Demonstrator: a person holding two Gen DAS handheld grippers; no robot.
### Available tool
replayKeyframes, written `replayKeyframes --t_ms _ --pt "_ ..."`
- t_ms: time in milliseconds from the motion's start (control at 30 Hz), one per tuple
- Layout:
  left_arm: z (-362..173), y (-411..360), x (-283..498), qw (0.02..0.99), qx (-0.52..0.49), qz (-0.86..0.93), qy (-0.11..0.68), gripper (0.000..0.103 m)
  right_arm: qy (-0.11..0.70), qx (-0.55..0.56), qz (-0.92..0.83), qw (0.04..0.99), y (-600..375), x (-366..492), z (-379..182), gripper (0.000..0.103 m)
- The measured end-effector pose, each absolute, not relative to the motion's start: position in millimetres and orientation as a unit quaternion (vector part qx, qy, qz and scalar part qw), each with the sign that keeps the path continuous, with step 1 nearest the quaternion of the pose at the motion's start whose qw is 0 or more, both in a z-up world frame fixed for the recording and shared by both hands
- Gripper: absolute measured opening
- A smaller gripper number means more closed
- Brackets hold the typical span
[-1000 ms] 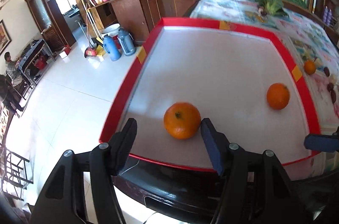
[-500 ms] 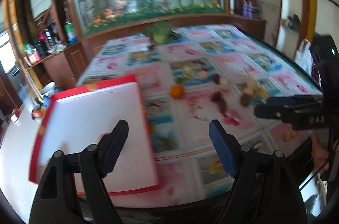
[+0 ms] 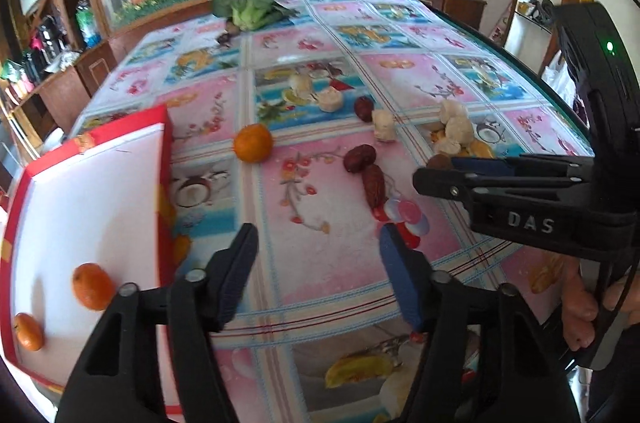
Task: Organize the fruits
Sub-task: 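Grasp the brown kiwi with the right gripper while the left gripper grasps a dark red date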
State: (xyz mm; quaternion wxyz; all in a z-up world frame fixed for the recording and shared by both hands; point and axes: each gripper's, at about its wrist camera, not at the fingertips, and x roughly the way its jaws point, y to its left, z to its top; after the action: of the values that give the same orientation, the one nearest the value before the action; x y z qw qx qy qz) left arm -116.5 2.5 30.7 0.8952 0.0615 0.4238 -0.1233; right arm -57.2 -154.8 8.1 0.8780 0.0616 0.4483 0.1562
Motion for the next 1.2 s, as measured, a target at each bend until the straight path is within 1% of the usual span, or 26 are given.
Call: replayKeyframes --t_ms 67,133,200,267,300,333,400,433,500,600,700,967,1200 --pt "30 -1 -112 0.892 0.057 -0.131 0.43 0.059 0.444 0.074 0.169 0.877 -160 -57 8 0.021" --pt "29 -6 -107 0.888 0.056 -0.139 0.434 0.054 0.444 0.104 0.182 0.871 -168 -56 6 0.021" --pt "27 -11 -104 0.885 0.052 -0.149 0.439 0.053 0.442 0.133 0.193 0.866 -177 -56 5 0.021" --pt "26 -18 -100 0.882 0.052 -0.155 0.443 0.048 0.44 0.146 0.192 0.865 -182 -56 5 0.021" --pt "25 -21 -98 0.88 0.054 -0.158 0.445 0.042 0.439 0.15 0.192 0.865 -183 -56 6 0.021" --pt "23 -25 -96 0.878 0.057 -0.161 0.447 0.039 0.436 0.154 0.193 0.865 -184 -57 6 0.021" --pt "19 -31 -91 0.875 0.06 -0.163 0.452 0.037 0.429 0.158 0.199 0.867 -185 -59 8 0.021" --pt "18 -33 -89 0.874 0.061 -0.162 0.455 0.031 0.425 0.158 0.203 0.868 -185 -61 10 0.021" --pt "13 -37 -85 0.869 0.06 -0.165 0.463 0.022 0.418 0.158 0.207 0.87 -184 -62 12 0.021" --pt "13 -40 -84 0.871 0.066 -0.162 0.459 0.021 0.418 0.16 0.209 0.869 -185 -62 13 0.021" --pt "13 -40 -83 0.872 0.065 -0.159 0.459 0.016 0.413 0.162 0.212 0.871 -185 -63 14 0.021" --pt "17 -28 -90 0.88 0.041 -0.147 0.449 0.016 0.395 0.165 0.216 0.877 -187 -67 19 0.021" --pt "40 -5 -114 0.902 0.031 -0.125 0.412 0.016 0.396 0.143 0.184 0.888 -179 -69 21 0.021"
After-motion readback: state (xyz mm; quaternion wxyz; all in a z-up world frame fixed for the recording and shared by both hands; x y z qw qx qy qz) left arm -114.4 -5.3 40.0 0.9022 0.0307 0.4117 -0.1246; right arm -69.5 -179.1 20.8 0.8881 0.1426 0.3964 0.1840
